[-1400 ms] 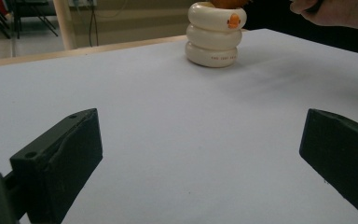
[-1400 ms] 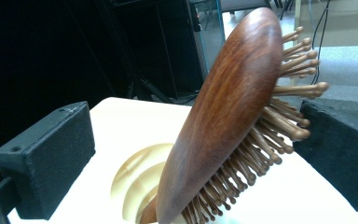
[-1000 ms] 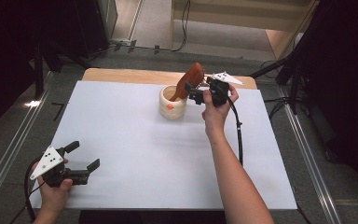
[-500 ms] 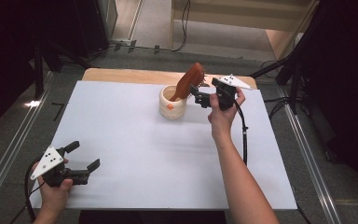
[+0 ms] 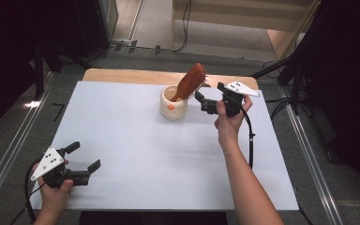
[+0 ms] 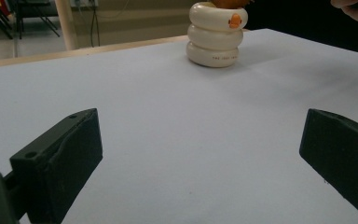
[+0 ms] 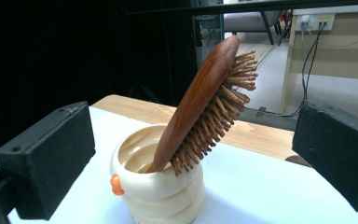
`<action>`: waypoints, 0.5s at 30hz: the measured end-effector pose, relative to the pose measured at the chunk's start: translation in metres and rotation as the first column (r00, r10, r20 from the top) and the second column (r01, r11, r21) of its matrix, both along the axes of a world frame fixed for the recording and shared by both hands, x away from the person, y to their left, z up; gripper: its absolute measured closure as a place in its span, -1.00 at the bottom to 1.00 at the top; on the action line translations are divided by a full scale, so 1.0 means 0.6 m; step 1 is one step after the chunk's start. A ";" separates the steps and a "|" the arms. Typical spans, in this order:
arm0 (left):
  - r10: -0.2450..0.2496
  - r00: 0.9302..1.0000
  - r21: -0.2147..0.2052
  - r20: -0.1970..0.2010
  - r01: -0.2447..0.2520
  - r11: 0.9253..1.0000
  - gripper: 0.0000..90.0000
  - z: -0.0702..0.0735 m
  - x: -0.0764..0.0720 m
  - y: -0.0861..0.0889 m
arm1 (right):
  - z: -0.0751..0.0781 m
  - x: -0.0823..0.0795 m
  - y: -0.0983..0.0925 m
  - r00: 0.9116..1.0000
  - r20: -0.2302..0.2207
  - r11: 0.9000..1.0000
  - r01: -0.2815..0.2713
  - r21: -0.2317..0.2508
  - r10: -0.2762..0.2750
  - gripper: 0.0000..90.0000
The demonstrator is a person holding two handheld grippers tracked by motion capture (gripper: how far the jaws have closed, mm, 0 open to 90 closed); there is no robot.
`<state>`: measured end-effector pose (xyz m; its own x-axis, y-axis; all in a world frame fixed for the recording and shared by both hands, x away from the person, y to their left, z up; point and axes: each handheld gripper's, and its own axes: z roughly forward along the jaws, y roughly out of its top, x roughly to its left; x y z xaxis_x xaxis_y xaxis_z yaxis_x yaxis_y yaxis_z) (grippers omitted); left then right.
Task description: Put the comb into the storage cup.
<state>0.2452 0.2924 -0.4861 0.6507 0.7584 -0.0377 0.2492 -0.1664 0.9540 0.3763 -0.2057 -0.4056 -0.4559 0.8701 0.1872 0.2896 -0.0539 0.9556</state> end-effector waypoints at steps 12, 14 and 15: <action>-0.001 1.000 0.004 0.000 0.001 1.000 -1.00 0.000 0.000 0.000 | -0.012 -0.030 -0.019 1.000 0.011 1.000 -0.012 0.001 0.012 -1.00; 0.000 1.000 0.001 0.000 0.000 1.000 -1.00 0.000 0.000 0.000 | -0.014 -0.036 -0.022 1.000 0.010 1.000 -0.009 0.004 0.009 -1.00; -0.001 1.000 0.001 0.000 0.001 1.000 -1.00 0.000 0.000 0.000 | -0.015 -0.038 -0.023 1.000 0.010 1.000 -0.009 0.002 0.009 -1.00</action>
<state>0.2450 0.2925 -0.4860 0.6512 0.7580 -0.0367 0.2491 -0.1678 0.9538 0.3535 -0.2197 -0.4145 -0.4654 0.8656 0.1847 0.2803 -0.0538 0.9584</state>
